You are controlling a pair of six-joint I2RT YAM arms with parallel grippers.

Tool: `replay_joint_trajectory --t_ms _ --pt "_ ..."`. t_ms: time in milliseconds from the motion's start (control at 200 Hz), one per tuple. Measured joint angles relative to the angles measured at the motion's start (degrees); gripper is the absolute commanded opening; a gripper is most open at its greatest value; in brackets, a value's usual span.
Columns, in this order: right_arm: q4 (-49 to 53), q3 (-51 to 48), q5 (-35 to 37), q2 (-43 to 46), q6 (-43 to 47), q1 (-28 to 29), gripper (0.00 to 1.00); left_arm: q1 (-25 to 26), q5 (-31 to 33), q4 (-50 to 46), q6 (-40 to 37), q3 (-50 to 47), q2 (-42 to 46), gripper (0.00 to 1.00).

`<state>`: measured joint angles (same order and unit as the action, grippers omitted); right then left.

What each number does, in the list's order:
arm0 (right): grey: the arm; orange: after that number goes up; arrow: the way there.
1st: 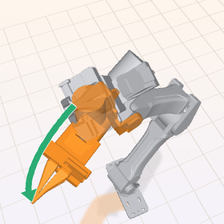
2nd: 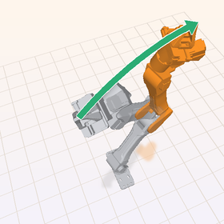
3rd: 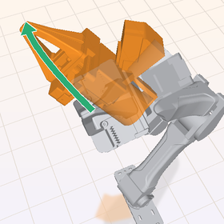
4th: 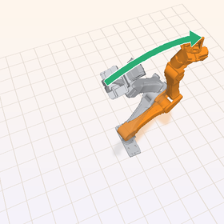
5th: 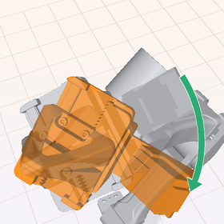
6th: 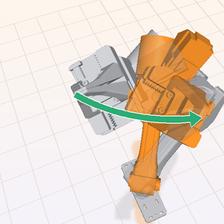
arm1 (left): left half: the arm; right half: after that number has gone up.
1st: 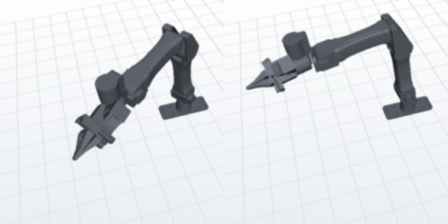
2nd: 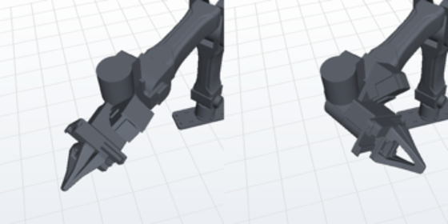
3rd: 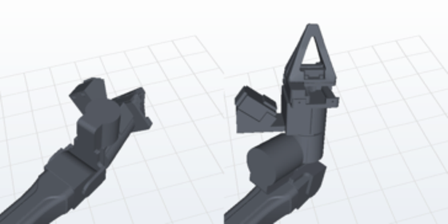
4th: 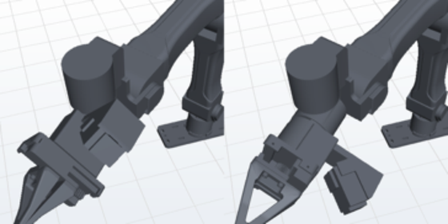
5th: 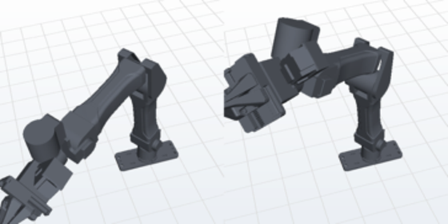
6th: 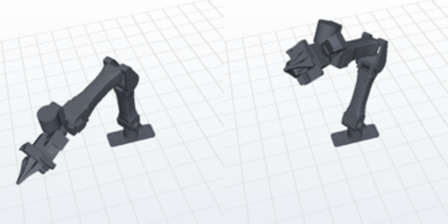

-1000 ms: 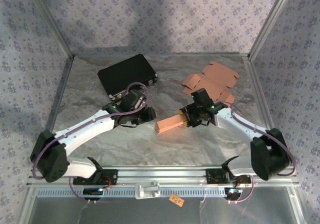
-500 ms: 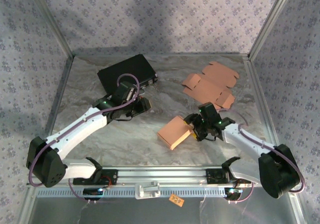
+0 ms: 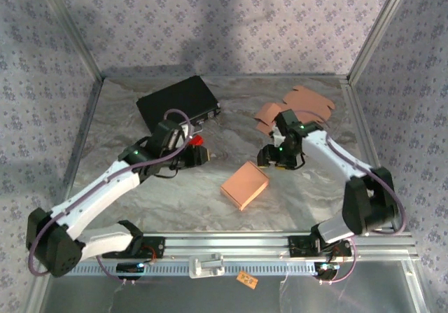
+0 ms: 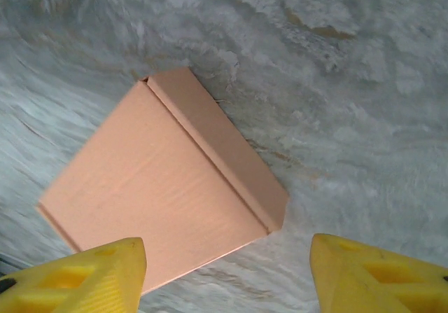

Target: Fold the paper box

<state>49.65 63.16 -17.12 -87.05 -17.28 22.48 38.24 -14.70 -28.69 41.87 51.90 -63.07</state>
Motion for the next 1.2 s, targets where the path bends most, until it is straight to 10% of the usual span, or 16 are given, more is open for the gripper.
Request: replay_joint_trajectory --t_ms 605,929,1199 --pt "1.38 5.84 -2.95 -15.69 8.68 5.07 0.60 0.02 -0.92 -1.29 -1.33 -8.17 11.21 0.39" --pt "-11.30 -5.14 -6.84 -8.57 -12.07 9.75 0.49 0.00 -0.92 -1.36 -0.68 -8.13 11.21 0.38" --pt "-20.09 3.58 -4.02 -16.11 -32.76 24.72 0.47 0.00 0.15 -3.30 0.79 -7.76 12.57 0.37"
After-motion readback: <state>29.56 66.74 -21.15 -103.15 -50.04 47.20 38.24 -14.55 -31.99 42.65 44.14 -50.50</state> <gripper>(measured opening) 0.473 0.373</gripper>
